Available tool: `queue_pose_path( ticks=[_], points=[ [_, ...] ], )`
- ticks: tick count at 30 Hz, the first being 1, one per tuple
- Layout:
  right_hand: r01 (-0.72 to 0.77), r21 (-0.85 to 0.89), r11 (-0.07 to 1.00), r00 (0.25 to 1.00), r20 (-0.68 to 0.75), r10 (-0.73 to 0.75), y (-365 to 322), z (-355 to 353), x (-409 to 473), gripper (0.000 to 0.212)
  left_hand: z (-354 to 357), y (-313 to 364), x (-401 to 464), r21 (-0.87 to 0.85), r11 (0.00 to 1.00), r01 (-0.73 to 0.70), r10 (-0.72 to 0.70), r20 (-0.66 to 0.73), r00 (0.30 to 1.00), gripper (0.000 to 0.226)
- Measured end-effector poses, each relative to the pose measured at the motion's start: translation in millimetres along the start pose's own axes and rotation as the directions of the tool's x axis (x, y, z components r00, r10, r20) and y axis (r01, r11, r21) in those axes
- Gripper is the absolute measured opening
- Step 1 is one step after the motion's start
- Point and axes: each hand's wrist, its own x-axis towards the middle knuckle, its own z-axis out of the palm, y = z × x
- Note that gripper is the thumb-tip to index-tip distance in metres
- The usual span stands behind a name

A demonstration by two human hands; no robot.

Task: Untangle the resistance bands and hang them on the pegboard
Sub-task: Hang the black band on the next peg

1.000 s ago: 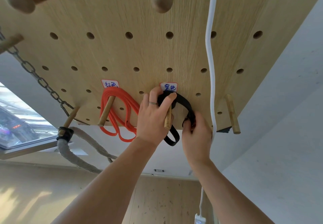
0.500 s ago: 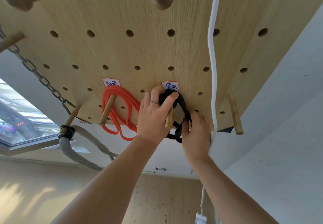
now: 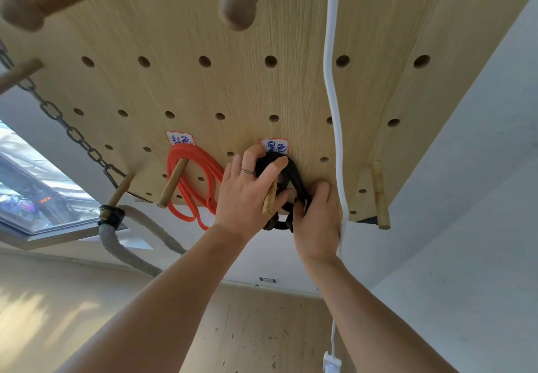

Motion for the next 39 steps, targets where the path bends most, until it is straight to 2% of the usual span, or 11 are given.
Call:
queue_pose_path(
  ticks=[6,9,11,13,16,20,24,26,32,39],
  points=[
    [-0.002,-0.032,0.999,0.998,0.07,0.005,7.0,3.4,-6.0,0.027,-10.7,-6.9,0.9,0.0,0.998,-0.058,0.058,0.09,0.994,0.057],
    [-0.018,-0.051,0.999,0.993,0.113,0.024,8.2,3.6,-5.7,0.018,-15.5,-15.9,1.2,-0.028,0.992,-0.122,0.124,0.087,0.988,0.059],
    [-0.027,-0.046,0.999,0.991,0.127,0.032,8.6,3.8,-4.8,0.012,-17.3,-21.2,0.5,-0.092,0.987,-0.13,0.137,0.072,0.988,0.069],
    [-0.055,-0.032,0.998,0.992,0.113,0.058,7.0,4.0,-4.5,0.01,-17.0,-24.2,-1.7,-0.225,0.973,-0.046,0.062,0.061,0.996,0.07],
    [-0.101,-0.025,0.995,0.992,0.071,0.103,2.1,4.9,-6.1,0.012,-17.6,-20.1,-2.9,-0.358,0.91,0.208,-0.181,0.107,0.978,0.055],
    [-0.148,-0.066,0.987,0.987,0.046,0.151,-3.6,11.1,-10.2,0.022,-8.3,-17.1,-12.0,-0.222,0.914,0.341,-0.302,0.19,0.934,0.053],
    [-0.163,-0.134,0.978,0.984,0.044,0.17,-7.4,18.9,-14.9,0.029,8.8,-24.4,-32.4,-0.171,0.85,0.499,-0.437,0.301,0.847,0.063],
    [-0.177,-0.151,0.973,0.981,0.054,0.187,-7.7,21.4,-17.1,0.028,16.2,-24.2,-41.0,-0.164,0.834,0.526,-0.455,0.331,0.826,0.061],
    [-0.214,-0.164,0.963,0.977,-0.011,0.215,-7.5,27.0,-16.5,0.027,25.7,-24.6,-43.3,-0.203,0.836,0.509,-0.435,0.32,0.842,0.033],
    [-0.26,-0.175,0.95,0.965,-0.083,0.248,-9.9,33.0,-15.2,0.029,24.5,-31.8,-39.4,-0.178,0.882,0.437,-0.362,0.339,0.869,0.027]
  ],
)
